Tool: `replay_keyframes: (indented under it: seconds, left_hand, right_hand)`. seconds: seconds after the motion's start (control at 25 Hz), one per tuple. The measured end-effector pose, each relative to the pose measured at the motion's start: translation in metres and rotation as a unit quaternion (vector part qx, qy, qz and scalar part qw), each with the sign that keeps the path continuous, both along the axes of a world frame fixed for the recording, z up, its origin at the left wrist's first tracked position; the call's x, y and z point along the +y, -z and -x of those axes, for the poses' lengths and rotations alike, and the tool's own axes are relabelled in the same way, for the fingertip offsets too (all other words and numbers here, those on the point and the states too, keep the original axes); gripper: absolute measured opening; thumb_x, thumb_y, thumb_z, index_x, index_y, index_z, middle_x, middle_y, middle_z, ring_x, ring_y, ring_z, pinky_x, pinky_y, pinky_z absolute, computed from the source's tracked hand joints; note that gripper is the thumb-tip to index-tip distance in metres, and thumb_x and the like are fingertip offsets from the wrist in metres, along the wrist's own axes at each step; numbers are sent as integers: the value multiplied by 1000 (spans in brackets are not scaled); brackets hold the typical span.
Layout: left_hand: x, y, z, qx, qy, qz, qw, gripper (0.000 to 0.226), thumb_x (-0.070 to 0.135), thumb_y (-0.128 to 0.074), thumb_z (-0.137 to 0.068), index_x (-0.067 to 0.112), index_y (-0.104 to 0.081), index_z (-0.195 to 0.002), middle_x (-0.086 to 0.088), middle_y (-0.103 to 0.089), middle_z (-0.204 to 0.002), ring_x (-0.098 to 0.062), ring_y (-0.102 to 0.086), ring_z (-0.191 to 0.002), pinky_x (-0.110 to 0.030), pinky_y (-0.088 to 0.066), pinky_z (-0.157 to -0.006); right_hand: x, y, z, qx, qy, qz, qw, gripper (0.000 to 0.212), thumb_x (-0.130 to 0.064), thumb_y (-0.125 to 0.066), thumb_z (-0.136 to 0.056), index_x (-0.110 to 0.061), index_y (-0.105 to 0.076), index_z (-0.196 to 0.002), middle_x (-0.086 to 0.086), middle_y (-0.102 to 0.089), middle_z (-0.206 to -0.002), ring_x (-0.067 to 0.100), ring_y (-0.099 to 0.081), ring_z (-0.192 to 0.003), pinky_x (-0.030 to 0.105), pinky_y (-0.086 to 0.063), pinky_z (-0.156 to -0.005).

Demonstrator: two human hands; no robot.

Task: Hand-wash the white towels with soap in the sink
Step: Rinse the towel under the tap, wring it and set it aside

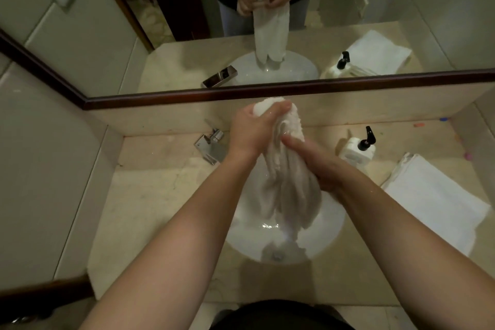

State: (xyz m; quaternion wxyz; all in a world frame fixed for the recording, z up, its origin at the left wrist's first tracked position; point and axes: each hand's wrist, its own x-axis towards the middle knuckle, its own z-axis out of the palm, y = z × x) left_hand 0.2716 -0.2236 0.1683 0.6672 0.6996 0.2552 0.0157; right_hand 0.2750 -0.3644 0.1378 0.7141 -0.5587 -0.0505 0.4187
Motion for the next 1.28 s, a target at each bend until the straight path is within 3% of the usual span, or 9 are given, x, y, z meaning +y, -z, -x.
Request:
replay_keyframes:
  seconds: [0.12,0.28,0.44,0.56,0.72,0.92,1.04,1.2,1.28]
  left_hand:
    - [2,17,6,0,71,-65,995,62,74,-64,-72,20,-72,-100,0,-76,-93,-18,-73,-87,-38,-60,-80]
    - [10,36,8,-33,121,270,955,86,79,-51,-73,9,-61,-123,-12,-72,-110,-27,-69,-103,-35,-58,-85]
    - [2,37,-5,-44,246,338,907,100,76,-61,-72,-2,-49,-134,-14,-71,-113,-23,-67,-110,-41,-50,-103]
    - [5,29,-16,-26,249,350,903,85,59,-84,-61,-2,-61,-116,-15,-69,-108,-25,-68,-99,-38,-56,-88]
    - [3,36,-14,0,84,283,955,52,24,-83,-68,6,-49,-104,-9,-60,-79,-20,-64,-63,-30,-54,-57]
    - [-11,45,2,1,-34,117,993,36,8,-82,-75,14,-47,-82,-3,-62,-72,-11,-63,-54,-28,-53,-54]
    - [1,45,11,-19,62,197,978,39,27,-78,-71,15,-58,-102,-4,-65,-92,-14,-68,-77,-31,-56,-68]
    - [11,51,10,-46,177,381,906,70,41,-85,-65,13,-61,-124,-12,-61,-129,-25,-62,-115,-38,-53,-95]
    - [4,53,2,-51,174,368,912,49,37,-81,-73,13,-67,-113,-10,-66,-126,-24,-61,-120,-40,-50,-99]
  right_hand:
    - [-5,-6,2,4,-2,42,999,33,-25,-69,-87,-9,-66,-115,18,-69,-98,34,-66,-88,43,-57,-76]
    - [-14,-13,2,116,30,1,993,38,-30,-68,-76,-3,-65,-103,15,-65,-79,25,-63,-65,34,-55,-63]
    - [-10,-1,-5,192,-8,-108,975,50,-38,-75,-69,-2,-64,-102,10,-59,-77,22,-57,-66,35,-51,-67]
    - [-6,8,-1,211,0,-108,972,55,-47,-77,-73,-3,-65,-103,11,-60,-77,23,-59,-67,36,-50,-70]
    - [-13,17,9,128,18,-3,992,82,-73,-66,-74,-2,-67,-116,19,-67,-95,29,-65,-81,44,-50,-81]
    - [-6,13,27,-25,56,81,995,32,-25,-75,-81,-6,-67,-105,13,-69,-85,30,-64,-77,37,-55,-66]
    - [-9,17,27,15,69,59,996,47,-23,-70,-73,5,-62,-110,18,-63,-83,31,-58,-71,33,-50,-58]
    - [-12,25,12,146,61,37,987,68,-40,-72,-63,1,-59,-116,11,-65,-80,19,-64,-64,27,-52,-54]
    - [-10,29,7,169,52,10,984,77,-43,-72,-65,-1,-55,-126,10,-66,-83,19,-65,-69,29,-54,-59]
